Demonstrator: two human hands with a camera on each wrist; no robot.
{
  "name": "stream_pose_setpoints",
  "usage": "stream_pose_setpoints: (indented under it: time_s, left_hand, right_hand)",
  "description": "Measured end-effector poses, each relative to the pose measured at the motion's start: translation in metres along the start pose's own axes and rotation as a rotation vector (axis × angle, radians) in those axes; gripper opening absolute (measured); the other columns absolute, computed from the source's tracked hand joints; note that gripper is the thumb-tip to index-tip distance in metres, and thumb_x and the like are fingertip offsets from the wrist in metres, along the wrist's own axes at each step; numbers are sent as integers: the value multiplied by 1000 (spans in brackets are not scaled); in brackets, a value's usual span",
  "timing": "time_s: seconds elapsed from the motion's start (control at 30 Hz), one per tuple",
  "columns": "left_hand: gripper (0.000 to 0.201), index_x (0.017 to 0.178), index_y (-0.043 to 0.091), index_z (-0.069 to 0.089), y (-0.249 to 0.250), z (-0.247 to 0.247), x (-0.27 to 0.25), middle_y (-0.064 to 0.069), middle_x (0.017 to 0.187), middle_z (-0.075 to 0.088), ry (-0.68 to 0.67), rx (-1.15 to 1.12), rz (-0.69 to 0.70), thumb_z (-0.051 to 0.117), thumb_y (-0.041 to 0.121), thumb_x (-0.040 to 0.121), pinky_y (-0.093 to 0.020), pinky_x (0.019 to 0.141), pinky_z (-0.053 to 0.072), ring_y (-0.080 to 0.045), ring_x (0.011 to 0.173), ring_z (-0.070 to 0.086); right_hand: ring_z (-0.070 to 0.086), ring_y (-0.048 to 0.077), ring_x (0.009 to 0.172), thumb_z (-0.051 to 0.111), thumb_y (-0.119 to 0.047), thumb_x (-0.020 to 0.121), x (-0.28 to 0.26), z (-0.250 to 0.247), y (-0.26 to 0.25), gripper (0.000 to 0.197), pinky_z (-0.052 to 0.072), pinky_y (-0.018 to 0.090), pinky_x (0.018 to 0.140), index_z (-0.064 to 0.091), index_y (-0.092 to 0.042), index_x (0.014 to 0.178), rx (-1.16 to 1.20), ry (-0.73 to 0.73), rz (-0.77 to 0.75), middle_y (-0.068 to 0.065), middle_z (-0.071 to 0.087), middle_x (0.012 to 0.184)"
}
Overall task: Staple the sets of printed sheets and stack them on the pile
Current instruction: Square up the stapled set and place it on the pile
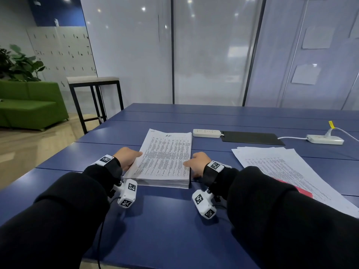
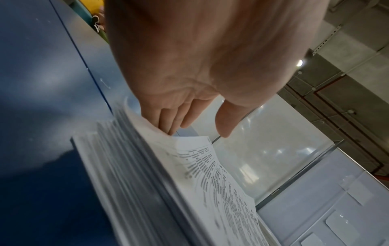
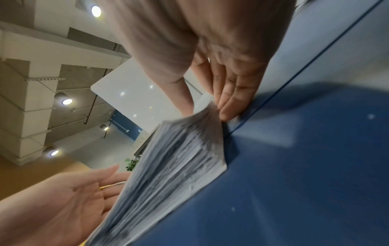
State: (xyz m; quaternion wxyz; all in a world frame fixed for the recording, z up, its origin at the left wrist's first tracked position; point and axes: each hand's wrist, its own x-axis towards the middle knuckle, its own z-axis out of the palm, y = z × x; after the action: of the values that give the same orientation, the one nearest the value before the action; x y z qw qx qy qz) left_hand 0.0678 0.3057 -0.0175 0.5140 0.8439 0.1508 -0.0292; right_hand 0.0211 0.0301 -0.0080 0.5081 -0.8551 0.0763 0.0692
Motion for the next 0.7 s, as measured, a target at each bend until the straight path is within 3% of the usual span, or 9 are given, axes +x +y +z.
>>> stream_pose_setpoints:
  time_s: [0.07, 0.17, 0.2, 0.27, 0.37, 0.47, 0.53, 0.6, 0.7]
  left_hand:
    - [33, 103, -5, 68, -2, -2, 1, -13, 92, 71, -33, 3, -7, 67, 28, 101, -34, 81, 51, -27, 83, 67]
    - [29, 101, 8, 65, -8, -6, 5, -10, 100, 62, -84, -14, -22, 69, 36, 97, -37, 83, 43, -24, 94, 56]
    - [28, 100, 10, 63, -10, -7, 9, -8, 100, 60, -92, -20, -23, 70, 37, 96, -37, 83, 42, -23, 95, 54]
    - [28, 101, 10, 64, -11, -7, 11, -8, 100, 58, -96, -44, -27, 70, 36, 96, -37, 83, 42, -22, 96, 53]
    - [36, 101, 13, 62, -15, -11, 12, -7, 100, 57, -96, -49, -27, 73, 43, 86, -37, 83, 41, -21, 95, 51]
    - [45, 99, 12, 61, -7, -11, -3, -11, 100, 56, -95, 11, -22, 72, 51, 79, -38, 84, 42, -25, 93, 54]
    - [38, 101, 3, 66, 12, -7, -27, -18, 102, 60, 14, 220, 125, 68, 41, 95, -39, 88, 46, -35, 97, 59]
    - [34, 120, 7, 68, 32, 4, -52, -10, 119, 67, 140, 323, 326, 66, 34, 99, -41, 98, 45, -32, 116, 61]
    - [35, 129, 21, 67, 67, 38, -96, 4, 129, 66, 87, 317, 554, 70, 33, 97, -34, 104, 44, -18, 122, 60]
  right_hand:
    - [44, 17, 58, 67, -14, 96, 4, 6, -1, 33, 40, 26, 55, 47, -14, 69, 39, 11, -6, 2, 48, 67]
    - [58, 26, 82, 61, -20, 100, 6, 18, -2, 20, 46, 32, 74, 57, -17, 81, 129, -38, 13, 11, 61, 95]
    - [63, 32, 99, 59, -21, 101, 3, 21, -3, 13, 48, 35, 83, 65, -12, 94, 152, -50, 16, 16, 65, 110]
    - [57, 41, 129, 56, -18, 104, 1, 24, -1, 35, 48, 42, 102, 62, 7, 127, 190, -37, 24, 25, 60, 139]
    - [46, 43, 140, 54, -14, 105, 3, 27, 0, 43, 37, 49, 118, 51, 15, 136, 246, -4, 38, 29, 49, 149]
    - [49, 35, 138, 59, -23, 104, -3, 19, 1, 51, 37, 39, 112, 49, 6, 145, 350, -8, 34, 16, 54, 147]
    - [60, 27, 110, 62, -27, 103, -11, -4, 2, 44, 41, 32, 96, 57, 1, 137, 341, -4, -19, 4, 60, 115]
    - [50, 18, 82, 68, -22, 99, -18, -42, 8, 23, 39, 26, 78, 64, -5, 114, 256, 66, -90, -1, 50, 93]
    - [51, 19, 93, 70, -15, 95, -19, -120, 30, 16, 43, 28, 68, 69, -13, 110, 240, 247, -89, 2, 60, 95]
